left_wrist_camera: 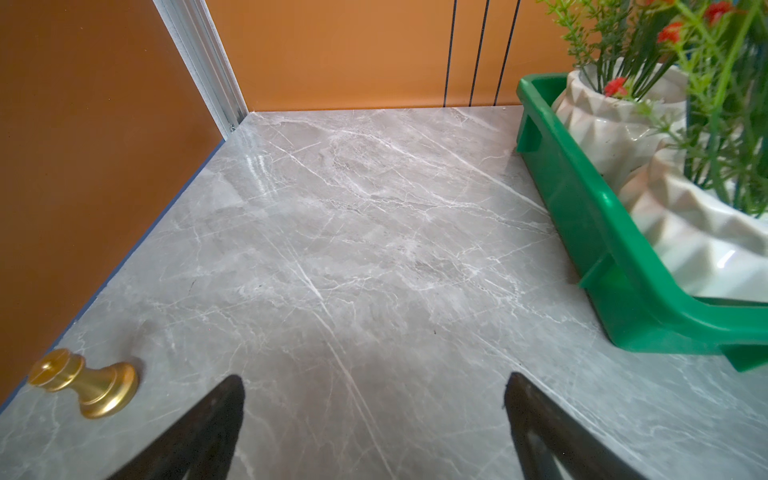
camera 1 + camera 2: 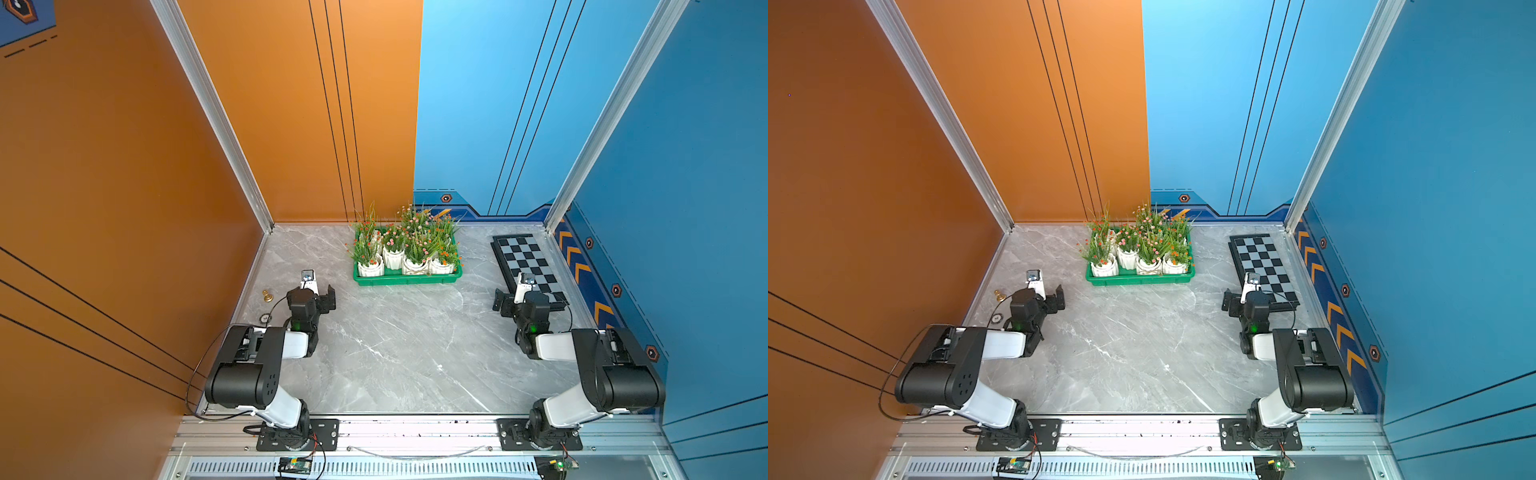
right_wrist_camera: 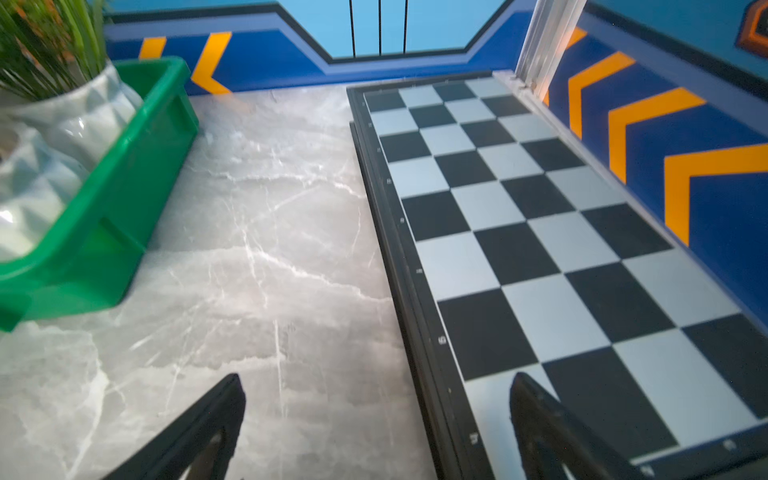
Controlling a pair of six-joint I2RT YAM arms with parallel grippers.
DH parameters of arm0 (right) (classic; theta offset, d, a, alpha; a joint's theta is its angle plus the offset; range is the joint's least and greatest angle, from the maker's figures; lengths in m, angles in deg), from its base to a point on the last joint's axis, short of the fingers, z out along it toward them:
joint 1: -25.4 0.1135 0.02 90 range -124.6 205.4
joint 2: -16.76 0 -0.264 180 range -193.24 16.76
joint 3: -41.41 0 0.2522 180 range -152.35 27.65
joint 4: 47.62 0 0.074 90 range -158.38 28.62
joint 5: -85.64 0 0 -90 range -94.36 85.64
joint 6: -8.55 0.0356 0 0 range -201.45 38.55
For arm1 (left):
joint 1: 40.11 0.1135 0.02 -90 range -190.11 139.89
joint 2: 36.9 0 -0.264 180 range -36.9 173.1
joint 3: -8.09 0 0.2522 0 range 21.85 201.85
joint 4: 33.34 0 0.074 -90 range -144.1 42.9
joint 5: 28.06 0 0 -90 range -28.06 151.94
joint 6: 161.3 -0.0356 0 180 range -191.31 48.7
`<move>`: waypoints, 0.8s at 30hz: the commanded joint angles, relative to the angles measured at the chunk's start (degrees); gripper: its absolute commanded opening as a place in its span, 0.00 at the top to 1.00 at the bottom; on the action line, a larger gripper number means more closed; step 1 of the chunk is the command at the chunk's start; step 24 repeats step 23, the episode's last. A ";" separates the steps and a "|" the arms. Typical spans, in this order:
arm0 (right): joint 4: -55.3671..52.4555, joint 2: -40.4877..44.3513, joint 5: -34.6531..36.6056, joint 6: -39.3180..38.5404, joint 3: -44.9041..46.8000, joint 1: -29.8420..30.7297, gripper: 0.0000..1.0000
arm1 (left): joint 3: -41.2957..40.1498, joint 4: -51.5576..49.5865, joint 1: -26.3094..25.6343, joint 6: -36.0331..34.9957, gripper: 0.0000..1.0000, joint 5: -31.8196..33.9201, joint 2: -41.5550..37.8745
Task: Put the potted gypsophila into the storage box
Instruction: Reset both arms
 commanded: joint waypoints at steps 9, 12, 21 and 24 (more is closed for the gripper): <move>3.19 -0.46 -0.10 -1.26 -0.57 0.27 0.00 | -0.67 1.59 -0.24 -0.82 0.02 -0.23 0.34; 3.06 -0.52 -0.17 -1.18 -0.63 0.26 0.00 | -0.71 1.58 -0.25 -0.78 0.02 -0.25 0.41; 2.75 -0.46 -0.75 -1.00 -0.80 -0.10 0.00 | -0.66 1.58 -0.26 -0.86 0.02 -0.14 0.30; 3.05 -0.46 -0.61 -1.00 -0.65 -0.10 0.00 | -0.68 1.59 -0.35 -0.85 0.02 -0.08 0.31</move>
